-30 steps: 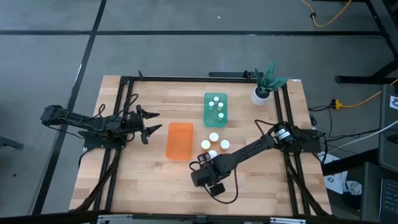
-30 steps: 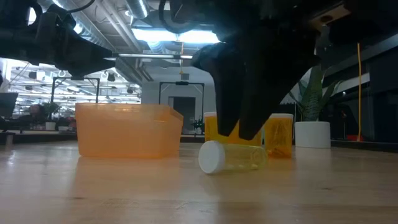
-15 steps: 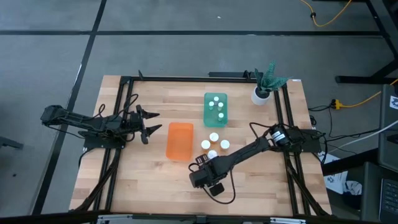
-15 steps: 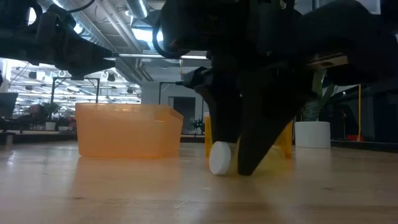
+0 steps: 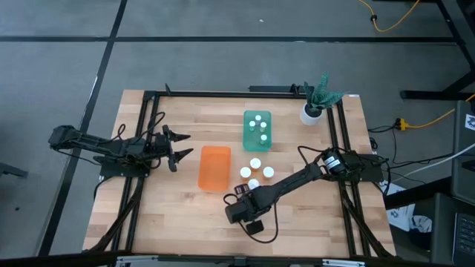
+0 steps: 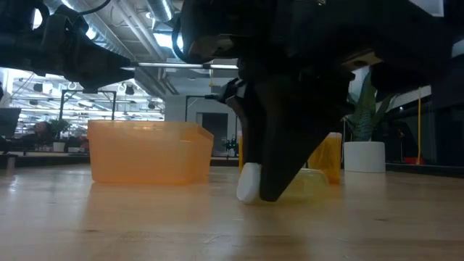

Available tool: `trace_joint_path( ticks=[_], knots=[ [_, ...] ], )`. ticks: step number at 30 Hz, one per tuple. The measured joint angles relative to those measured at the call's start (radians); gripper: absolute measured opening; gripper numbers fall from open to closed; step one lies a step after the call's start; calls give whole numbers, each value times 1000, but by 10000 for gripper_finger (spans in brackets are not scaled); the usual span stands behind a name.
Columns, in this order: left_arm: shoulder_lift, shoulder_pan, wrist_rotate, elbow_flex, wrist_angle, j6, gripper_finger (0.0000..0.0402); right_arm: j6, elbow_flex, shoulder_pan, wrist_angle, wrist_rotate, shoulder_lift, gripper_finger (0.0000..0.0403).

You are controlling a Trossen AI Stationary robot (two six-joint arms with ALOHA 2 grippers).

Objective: Pick and place medicine bottles into bin by pill shape (circle, oval)
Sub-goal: Put the small yellow medicine bottle into the blue bin

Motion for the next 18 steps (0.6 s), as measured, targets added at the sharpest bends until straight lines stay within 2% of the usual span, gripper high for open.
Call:
trace_joint_path(
  ticks=[6, 8, 14, 18],
  knots=[
    [0, -1, 0, 0, 0, 0, 263, 74, -2, 11, -40, 3, -54, 105],
    [0, 0, 0, 0, 0, 0, 263, 110, -2, 19, -55, 39, -100, 104],
    [0, 0, 0, 0, 0, 0, 263, 233, -2, 85, -144, 269, -277, 104],
    [0, 0, 0, 0, -1, 0, 263, 367, -4, 178, -262, 488, -385, 104]
  ],
)
